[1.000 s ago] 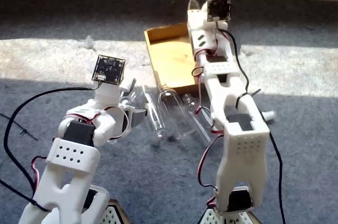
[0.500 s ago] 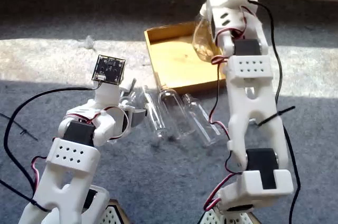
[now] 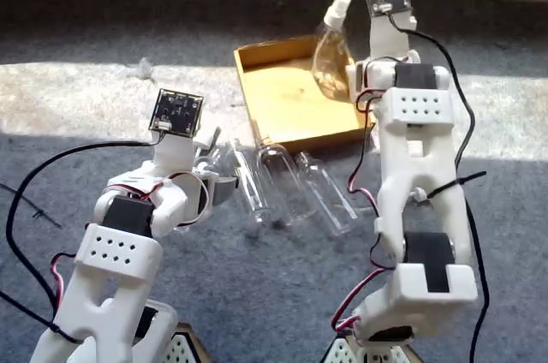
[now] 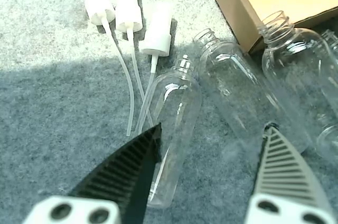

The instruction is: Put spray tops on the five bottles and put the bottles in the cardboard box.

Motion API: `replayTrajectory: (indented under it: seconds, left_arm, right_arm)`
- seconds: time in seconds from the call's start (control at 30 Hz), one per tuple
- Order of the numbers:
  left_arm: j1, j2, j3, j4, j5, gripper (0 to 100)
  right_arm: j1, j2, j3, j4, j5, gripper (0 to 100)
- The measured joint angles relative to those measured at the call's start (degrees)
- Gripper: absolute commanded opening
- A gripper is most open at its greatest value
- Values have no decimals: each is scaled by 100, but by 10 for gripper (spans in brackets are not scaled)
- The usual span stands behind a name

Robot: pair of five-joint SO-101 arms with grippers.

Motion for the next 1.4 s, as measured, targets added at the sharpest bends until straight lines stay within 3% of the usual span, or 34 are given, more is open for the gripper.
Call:
replayTrajectory:
  seconds: [0.33,0.93,1.17,1.4]
  left_arm:
    - [9,0,0,0,0,281]
    - [9,0,0,0,0,281]
    - [9,0,0,0,0,281]
    - [9,0,0,0,0,281]
  right_arm:
    - [-18,1662,-774,35,-35,256]
    - [18,2303,-835,35,-352,252]
    - [88,2330,-835,35,-501,142]
    - [97,2330,-835,35,-519,135]
